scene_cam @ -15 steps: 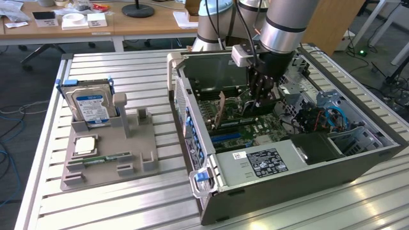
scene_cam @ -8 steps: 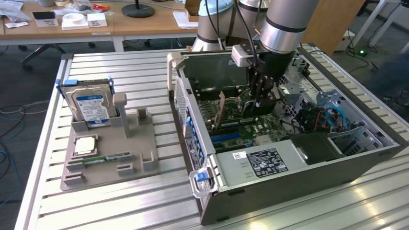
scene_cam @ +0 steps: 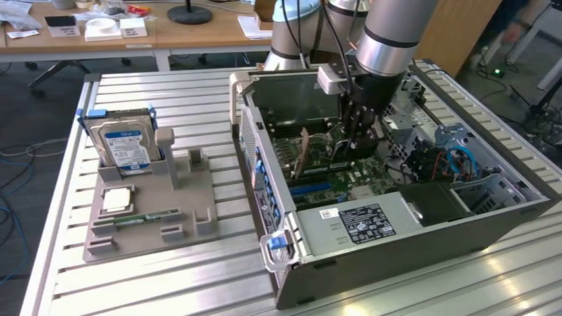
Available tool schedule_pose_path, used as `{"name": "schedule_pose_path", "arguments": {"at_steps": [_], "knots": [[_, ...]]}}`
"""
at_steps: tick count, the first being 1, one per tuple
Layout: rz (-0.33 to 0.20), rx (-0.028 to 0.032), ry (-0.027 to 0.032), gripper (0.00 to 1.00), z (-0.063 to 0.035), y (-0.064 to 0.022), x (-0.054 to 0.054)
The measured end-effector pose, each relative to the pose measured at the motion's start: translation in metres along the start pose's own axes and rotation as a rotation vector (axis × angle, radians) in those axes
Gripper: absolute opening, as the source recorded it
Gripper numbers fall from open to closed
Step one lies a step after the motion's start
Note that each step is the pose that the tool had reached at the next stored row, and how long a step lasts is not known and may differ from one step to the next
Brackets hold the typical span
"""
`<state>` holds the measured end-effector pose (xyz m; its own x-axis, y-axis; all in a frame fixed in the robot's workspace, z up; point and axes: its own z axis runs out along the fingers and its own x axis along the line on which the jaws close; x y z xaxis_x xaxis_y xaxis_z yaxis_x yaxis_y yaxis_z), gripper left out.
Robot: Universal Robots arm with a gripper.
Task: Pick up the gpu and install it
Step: 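Insert the gpu into the slot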
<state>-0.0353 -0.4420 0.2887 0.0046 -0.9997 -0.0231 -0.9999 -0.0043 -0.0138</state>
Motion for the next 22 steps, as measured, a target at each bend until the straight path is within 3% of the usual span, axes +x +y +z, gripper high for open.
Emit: {"name": "schedule_pose_path", "arguments": {"at_steps": [9, 22], "knots": [[-0.001, -0.0001, -0.0001, 0.26, 0.0008, 0.0029, 0.0086], [-0.001, 0.0001, 0.0, 0.26, 0.0044, 0.0087, 0.0089]]}}
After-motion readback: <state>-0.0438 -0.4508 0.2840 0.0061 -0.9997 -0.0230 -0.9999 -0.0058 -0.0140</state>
